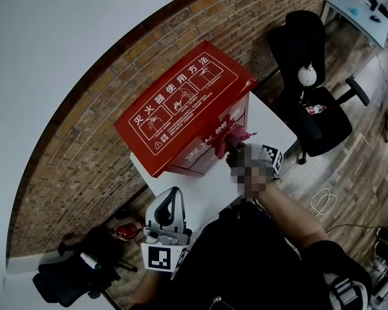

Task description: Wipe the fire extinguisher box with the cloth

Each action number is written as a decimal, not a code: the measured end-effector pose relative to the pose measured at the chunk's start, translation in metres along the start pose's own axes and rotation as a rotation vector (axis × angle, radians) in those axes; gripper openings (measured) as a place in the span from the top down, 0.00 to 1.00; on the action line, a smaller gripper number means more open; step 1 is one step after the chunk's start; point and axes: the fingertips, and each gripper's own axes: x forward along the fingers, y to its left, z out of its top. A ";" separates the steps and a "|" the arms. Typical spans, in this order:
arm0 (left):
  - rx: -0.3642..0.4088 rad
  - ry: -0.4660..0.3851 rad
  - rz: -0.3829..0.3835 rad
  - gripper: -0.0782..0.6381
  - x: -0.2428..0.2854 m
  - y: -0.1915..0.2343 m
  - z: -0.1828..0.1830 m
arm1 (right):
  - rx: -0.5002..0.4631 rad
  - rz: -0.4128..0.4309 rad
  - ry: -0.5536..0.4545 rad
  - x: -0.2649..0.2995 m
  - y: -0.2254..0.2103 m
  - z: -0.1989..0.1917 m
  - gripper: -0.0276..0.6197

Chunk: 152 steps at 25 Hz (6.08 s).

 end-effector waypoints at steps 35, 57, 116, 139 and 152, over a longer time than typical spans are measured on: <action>-0.016 0.008 -0.015 0.84 0.006 -0.001 -0.002 | -0.004 0.168 0.001 -0.011 0.104 -0.004 0.84; -0.029 0.006 -0.008 0.84 0.006 -0.001 -0.002 | -0.042 0.297 0.018 -0.019 0.172 -0.008 0.84; -0.036 0.016 -0.007 0.84 -0.032 0.022 -0.011 | -0.072 0.347 0.104 -0.013 0.200 -0.088 0.84; -0.045 -0.008 -0.047 0.84 -0.041 0.039 -0.025 | -0.118 0.247 0.031 -0.003 0.136 -0.087 0.84; -0.053 -0.008 -0.076 0.84 -0.039 0.041 -0.031 | -0.083 0.150 -0.004 0.000 0.091 -0.082 0.84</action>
